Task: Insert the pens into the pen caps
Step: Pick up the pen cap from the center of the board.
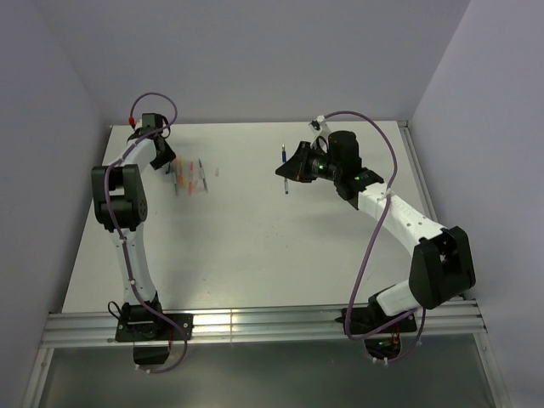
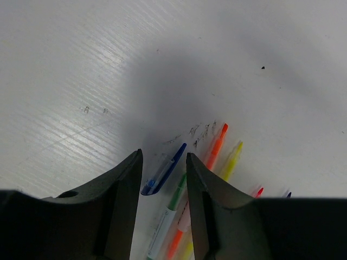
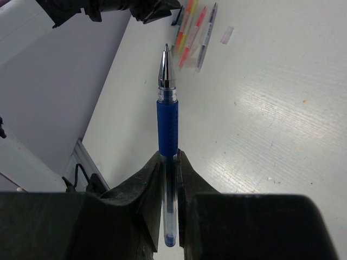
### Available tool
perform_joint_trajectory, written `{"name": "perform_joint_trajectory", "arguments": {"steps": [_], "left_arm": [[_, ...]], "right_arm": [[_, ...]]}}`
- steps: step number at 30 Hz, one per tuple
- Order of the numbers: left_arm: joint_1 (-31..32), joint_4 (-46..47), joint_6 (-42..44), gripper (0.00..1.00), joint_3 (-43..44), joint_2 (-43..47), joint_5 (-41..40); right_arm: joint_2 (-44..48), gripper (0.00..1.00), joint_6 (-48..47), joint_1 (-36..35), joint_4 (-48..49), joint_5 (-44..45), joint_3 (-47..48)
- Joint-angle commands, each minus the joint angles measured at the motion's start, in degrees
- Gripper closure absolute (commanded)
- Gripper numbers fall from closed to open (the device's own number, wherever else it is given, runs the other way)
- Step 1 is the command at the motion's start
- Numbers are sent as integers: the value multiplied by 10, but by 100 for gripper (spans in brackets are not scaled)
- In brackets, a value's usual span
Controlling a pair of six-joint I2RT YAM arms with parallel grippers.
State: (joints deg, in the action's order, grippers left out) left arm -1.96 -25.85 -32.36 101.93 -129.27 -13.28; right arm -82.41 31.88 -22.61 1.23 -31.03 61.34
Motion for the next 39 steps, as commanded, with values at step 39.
{"name": "perform_joint_trajectory", "arguments": {"steps": [39], "left_arm": [[5,-33,6,59,23,-20,-12]], "right_arm": [[16,100,-1,7,25,-9,-11]]}}
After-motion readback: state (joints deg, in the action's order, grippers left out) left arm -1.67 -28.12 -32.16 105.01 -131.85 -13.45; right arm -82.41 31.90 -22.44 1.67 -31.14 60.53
